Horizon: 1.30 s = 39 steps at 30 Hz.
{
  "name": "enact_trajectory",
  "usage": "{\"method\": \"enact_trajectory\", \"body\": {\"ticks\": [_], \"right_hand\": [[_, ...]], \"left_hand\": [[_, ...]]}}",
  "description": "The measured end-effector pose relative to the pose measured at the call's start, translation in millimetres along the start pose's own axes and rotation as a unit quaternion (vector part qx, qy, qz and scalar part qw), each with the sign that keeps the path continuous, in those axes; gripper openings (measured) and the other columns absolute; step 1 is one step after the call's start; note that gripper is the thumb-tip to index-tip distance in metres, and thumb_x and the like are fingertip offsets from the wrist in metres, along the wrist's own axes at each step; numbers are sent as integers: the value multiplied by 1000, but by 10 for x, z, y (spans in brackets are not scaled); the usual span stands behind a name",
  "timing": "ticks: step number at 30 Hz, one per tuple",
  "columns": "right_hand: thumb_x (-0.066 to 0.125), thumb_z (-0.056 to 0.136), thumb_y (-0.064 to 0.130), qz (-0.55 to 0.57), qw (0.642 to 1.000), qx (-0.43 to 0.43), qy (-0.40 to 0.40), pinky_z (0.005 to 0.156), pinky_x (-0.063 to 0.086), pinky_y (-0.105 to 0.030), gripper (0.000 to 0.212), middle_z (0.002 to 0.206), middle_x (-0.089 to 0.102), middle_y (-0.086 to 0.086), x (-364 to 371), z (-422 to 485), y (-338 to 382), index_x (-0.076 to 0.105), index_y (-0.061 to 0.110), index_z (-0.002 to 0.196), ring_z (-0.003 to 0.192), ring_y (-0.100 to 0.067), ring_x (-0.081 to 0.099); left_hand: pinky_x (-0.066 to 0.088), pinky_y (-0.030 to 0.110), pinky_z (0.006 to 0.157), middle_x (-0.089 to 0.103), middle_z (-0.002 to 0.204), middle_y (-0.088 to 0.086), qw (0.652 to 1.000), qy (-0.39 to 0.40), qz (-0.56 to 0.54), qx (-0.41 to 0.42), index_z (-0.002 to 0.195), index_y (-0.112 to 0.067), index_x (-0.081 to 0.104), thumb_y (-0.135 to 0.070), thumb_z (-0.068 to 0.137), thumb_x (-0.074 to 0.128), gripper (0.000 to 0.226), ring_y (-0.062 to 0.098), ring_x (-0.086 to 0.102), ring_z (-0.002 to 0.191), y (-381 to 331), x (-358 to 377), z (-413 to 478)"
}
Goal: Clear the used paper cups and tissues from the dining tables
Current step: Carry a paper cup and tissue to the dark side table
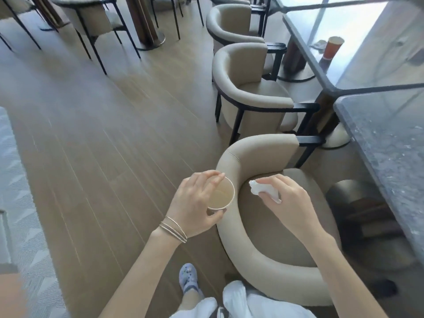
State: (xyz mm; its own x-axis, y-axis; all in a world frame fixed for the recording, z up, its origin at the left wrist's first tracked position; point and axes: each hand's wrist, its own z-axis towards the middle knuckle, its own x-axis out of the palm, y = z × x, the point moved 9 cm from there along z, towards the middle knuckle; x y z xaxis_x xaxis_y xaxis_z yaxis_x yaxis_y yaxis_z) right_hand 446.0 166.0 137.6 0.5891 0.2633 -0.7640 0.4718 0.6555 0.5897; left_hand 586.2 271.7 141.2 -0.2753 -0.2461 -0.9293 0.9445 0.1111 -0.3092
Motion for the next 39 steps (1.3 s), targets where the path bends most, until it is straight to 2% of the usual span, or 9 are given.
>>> {"method": "enact_trajectory", "body": {"ticks": [9,18,25,29,32,35,39], "right_hand": [[71,78,9,-14,999,38,-18,68,50,-35,20,91,67,2,528,364,694,69,16,96,82,-21,61],[73,75,5,-31,996,77,-44,62,50,-35,23,87,67,1,739,974,445,69,16,95,76,-22,59],[73,75,8,-47,988,128,-72,64,51,-28,24,89,67,-1,746,1942,-133,68,15,98,79,-21,62],[71,78,11,-53,981,159,-99,65,54,-35,22,95,67,3,561,2426,-418,68,20,98,84,-18,62],[70,79,12,-75,972,187,-120,66,51,-34,20,94,66,5,451,2703,-570,69,22,96,85,-17,59],[69,78,11,-91,964,211,-137,69,48,-26,20,92,66,5,431,2911,-655,69,22,95,83,-14,58],[68,79,12,-97,948,260,-158,70,50,-26,21,93,65,8,487,3208,-773,69,23,98,86,-12,59]], "left_hand": [[46,37,88,54,128,3,997,25,11,71,129,-14,51,-37,68,70,67,24,54,112,952,-398,51],[46,38,88,55,127,2,993,41,-3,113,128,-15,52,-39,69,69,66,26,53,112,1394,-214,725],[46,37,88,55,127,4,982,66,18,178,128,-14,52,-38,69,70,66,27,53,112,1628,-25,2040],[45,36,88,54,128,3,975,66,5,212,129,-14,51,-39,70,69,66,26,53,112,1633,40,2772],[47,38,87,54,128,3,971,66,-22,230,129,-14,50,-40,69,70,68,26,52,112,1669,112,3231],[48,40,86,54,124,2,968,69,-59,235,129,-16,50,-44,68,72,71,25,52,109,1774,178,3636],[48,40,86,54,121,4,955,78,-101,266,128,-15,50,-55,71,61,71,24,53,106,1949,235,4153]]}}
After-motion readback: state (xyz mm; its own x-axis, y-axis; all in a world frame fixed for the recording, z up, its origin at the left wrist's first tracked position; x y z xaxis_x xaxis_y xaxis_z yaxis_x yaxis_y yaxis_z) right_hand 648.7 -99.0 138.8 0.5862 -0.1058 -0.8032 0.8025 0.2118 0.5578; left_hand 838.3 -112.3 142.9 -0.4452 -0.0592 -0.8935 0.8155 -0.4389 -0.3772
